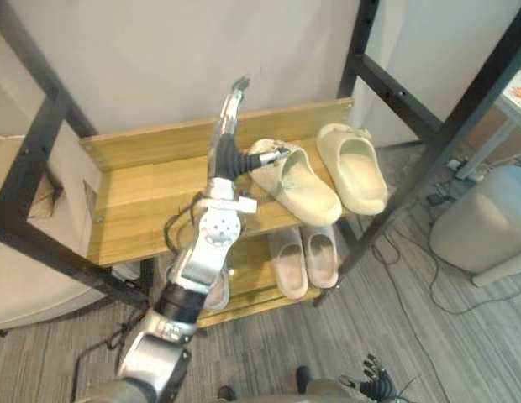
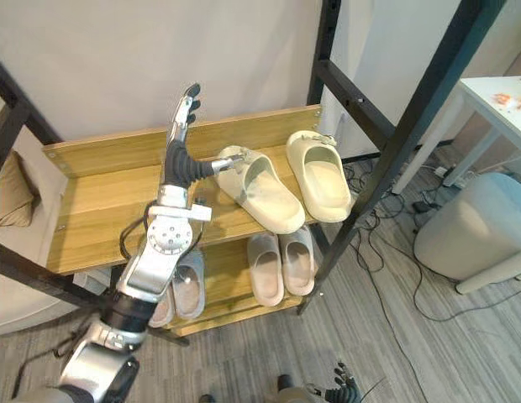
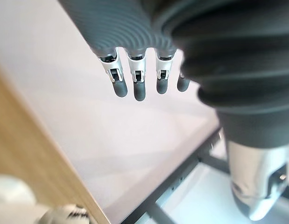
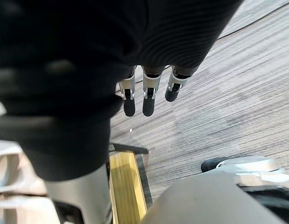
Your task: Organize the slippers on the shoe rack
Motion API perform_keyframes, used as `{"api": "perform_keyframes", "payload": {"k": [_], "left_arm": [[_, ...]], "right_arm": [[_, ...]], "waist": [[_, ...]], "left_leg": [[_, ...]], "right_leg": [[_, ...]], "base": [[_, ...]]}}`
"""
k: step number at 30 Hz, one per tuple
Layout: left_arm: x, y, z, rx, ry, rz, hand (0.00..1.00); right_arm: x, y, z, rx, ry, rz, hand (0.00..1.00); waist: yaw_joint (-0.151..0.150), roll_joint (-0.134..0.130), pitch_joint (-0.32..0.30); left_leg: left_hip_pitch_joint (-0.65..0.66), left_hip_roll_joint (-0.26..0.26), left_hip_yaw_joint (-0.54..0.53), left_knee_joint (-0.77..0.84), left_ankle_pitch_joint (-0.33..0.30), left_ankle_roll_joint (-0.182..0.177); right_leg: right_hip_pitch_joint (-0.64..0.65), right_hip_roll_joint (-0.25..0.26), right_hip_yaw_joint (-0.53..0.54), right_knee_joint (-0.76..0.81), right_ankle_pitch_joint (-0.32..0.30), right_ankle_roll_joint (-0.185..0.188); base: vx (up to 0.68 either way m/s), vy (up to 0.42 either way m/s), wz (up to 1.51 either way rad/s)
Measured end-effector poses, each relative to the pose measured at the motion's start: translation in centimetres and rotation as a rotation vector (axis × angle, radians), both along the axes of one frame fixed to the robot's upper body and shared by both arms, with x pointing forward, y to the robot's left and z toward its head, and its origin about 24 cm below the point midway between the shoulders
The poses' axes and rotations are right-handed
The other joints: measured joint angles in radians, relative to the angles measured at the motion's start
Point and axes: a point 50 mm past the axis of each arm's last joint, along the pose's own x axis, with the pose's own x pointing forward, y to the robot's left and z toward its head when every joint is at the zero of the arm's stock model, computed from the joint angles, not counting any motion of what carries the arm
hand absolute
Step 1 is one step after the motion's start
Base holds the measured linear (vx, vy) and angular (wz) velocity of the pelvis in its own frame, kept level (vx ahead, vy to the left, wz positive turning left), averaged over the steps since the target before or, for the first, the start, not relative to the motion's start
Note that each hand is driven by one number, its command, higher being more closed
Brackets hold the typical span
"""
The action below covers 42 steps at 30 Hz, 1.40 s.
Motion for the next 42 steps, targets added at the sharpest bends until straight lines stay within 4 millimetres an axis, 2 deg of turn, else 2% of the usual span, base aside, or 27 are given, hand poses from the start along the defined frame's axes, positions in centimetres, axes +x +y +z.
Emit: {"api": "perform_keyframes", "payload": {"k": [5,11,17,21,31,37,42], "left_arm": [[-1.0,-1.0,-1.8,-0.222,0.110,-0.111,0.00],[-1.8,-3.1,-3.1,-0.334,0.214,-0.286,0.00],[-2.2,-4.4,-3.8,-0.355,0.264,-0.365,0.00],[-2.1,-5.4,-5.0,-0.375,0.330,-0.384,0.00],[-2.0,-6.1,-6.8,-0.338,0.419,-0.386,0.00],[-1.7,-6.2,-8.6,-0.313,0.503,-0.363,0.00],[-1.7,-6.2,-8.7,-0.310,0.511,-0.359,0.00]], "right_arm": [[-0.2,0.0,-0.1,-0.001,0.015,-0.001,0.00],[-0.8,-0.1,-0.6,-0.005,0.058,-0.001,0.00],[-1.0,0.2,-0.8,-0.005,0.073,0.007,0.00],[-1.3,0.1,-1.0,-0.007,0.087,0.005,0.00],[-1.3,0.2,-1.0,-0.013,0.089,0.002,0.00],[-1.3,0.2,-1.0,-0.017,0.089,0.000,0.00],[-1.3,0.2,-1.0,-0.020,0.089,0.001,0.00]], "waist": [[0.013,-0.002,-0.005],[0.033,-0.008,-0.034],[0.034,-0.022,-0.051],[0.034,-0.022,-0.065],[0.033,-0.022,-0.070],[0.032,-0.023,-0.070],[0.031,-0.026,-0.069]], "left_leg": [[0.000,-0.004,-0.027,0.004,0.002,0.002],[-0.004,-0.015,-0.057,0.001,0.008,0.009],[-0.003,-0.020,-0.068,0.001,0.014,0.014],[0.000,-0.026,-0.080,-0.012,0.018,0.020],[0.002,-0.026,-0.068,-0.014,0.022,0.018],[0.002,-0.026,-0.064,-0.015,0.022,0.018],[0.001,-0.026,-0.057,-0.019,0.022,0.018]], "right_leg": [[0.021,-0.009,-0.033,-0.002,-0.006,0.005],[0.030,-0.022,-0.061,-0.003,-0.009,0.009],[0.037,-0.029,-0.076,-0.001,-0.010,0.010],[0.048,-0.034,-0.090,0.000,-0.013,0.015],[0.046,-0.035,-0.087,0.000,-0.013,0.015],[0.044,-0.035,-0.084,0.000,-0.014,0.016],[0.037,-0.035,-0.079,0.002,-0.014,0.016]], "base": [[-0.01,-0.005,0.18],[-0.01,0.005,0.15],[-0.02,0.006,0.08],[-0.04,0.003,0.12],[0.00,0.000,-0.02],[0.00,0.000,0.00],[-0.01,-0.001,-0.03]]}}
